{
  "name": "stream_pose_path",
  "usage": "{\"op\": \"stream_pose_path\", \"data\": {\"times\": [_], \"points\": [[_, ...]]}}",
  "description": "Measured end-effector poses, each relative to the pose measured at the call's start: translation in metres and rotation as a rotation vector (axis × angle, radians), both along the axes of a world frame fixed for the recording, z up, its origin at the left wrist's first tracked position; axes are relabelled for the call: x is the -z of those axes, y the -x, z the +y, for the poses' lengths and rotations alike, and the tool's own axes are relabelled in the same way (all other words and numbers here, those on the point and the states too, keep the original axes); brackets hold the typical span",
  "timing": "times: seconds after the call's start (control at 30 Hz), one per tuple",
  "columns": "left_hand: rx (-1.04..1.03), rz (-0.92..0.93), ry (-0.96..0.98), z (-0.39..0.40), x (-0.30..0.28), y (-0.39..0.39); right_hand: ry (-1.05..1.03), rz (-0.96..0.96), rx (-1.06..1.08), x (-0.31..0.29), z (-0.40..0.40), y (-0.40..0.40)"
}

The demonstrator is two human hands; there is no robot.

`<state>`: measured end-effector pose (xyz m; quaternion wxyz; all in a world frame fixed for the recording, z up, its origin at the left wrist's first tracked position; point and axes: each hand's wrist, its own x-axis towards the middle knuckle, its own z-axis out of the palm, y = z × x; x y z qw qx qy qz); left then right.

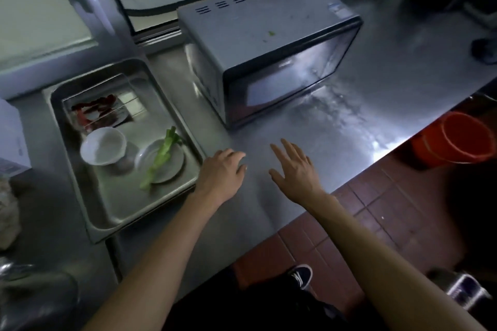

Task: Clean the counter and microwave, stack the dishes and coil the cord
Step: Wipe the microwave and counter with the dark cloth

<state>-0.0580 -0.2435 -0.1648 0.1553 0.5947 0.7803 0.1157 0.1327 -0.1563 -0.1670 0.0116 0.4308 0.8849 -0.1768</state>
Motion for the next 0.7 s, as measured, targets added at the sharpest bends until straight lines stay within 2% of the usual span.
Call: {"op": "stream_pose_path", "data": {"times": [0.4,0.7], "points": [[0.256,0.047,-0.031,0.109,-0.033,-0.216,-0.053,0.135,0.288,-0.023,0.066,-0.226],[0.43,0.009,-0.028,0.161,-0.043,-0.34,-0.121,0.257,0.508,-0.027,0.069,-0.361]]}}
